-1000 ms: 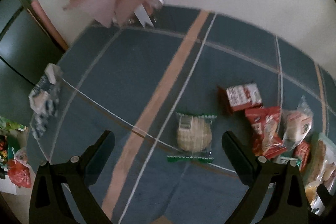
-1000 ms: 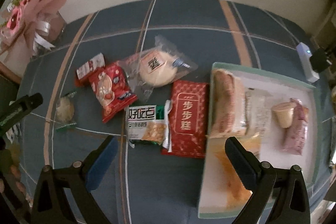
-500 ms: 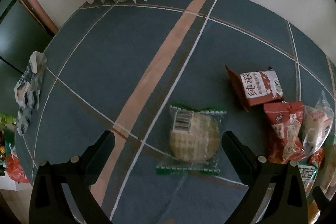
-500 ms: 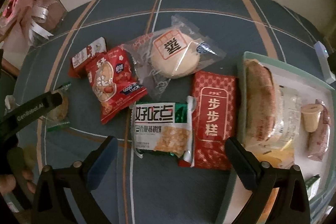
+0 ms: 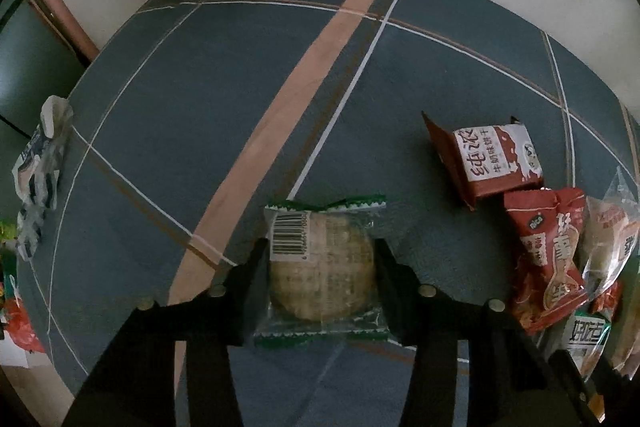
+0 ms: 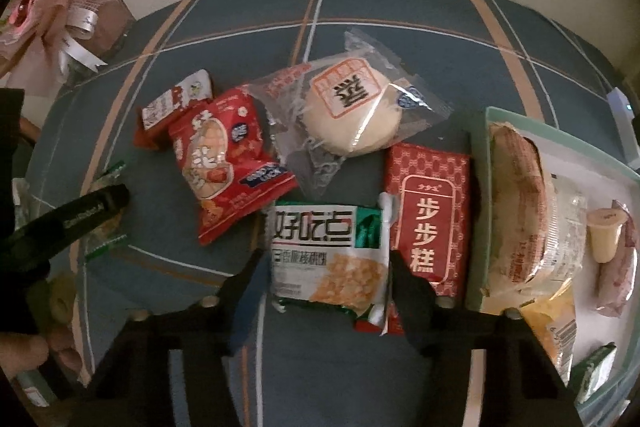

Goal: Organize snacks

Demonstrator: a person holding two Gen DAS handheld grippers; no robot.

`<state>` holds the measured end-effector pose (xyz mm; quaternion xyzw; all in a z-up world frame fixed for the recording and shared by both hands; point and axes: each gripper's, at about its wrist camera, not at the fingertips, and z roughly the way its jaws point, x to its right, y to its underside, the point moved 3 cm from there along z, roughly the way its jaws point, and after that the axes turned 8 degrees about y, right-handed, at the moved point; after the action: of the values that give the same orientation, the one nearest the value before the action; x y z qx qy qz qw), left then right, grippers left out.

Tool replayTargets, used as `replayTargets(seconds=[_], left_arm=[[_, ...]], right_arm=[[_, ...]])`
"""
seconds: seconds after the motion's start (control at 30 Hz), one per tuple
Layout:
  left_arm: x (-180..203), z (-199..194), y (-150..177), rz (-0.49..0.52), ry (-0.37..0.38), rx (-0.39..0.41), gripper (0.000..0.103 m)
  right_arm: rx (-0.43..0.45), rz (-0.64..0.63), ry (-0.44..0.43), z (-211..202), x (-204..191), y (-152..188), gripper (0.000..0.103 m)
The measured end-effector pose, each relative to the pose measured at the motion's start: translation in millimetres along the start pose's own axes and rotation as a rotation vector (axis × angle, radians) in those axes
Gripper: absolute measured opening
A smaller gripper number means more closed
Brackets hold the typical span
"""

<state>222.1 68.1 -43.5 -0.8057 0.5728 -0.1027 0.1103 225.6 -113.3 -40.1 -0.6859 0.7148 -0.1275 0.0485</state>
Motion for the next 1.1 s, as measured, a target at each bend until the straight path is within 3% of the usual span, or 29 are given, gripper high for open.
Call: replayTargets(seconds=[0.23, 0.47, 0.83, 1.1], left_arm=[[-2, -18, 2, -0.033, 0.032, 0.024, 0.051], [11, -63, 1, -0.047, 0.082, 0.099, 0.051], [60, -127, 14, 0.014, 0.146, 0.204, 0.051], [107, -160, 51, 0.085, 0.208, 0.235, 0.051]], right_arm=[[0.000, 0.007, -0.012, -8, 1, 2, 0.055], [0.045, 0.020, -0.039, -45, 16, 1, 0.055], [0.069, 0.068, -0.011, -79, 50, 9, 0.055], [0.052, 0.190, 0.019, -88, 108, 24, 0.055]])
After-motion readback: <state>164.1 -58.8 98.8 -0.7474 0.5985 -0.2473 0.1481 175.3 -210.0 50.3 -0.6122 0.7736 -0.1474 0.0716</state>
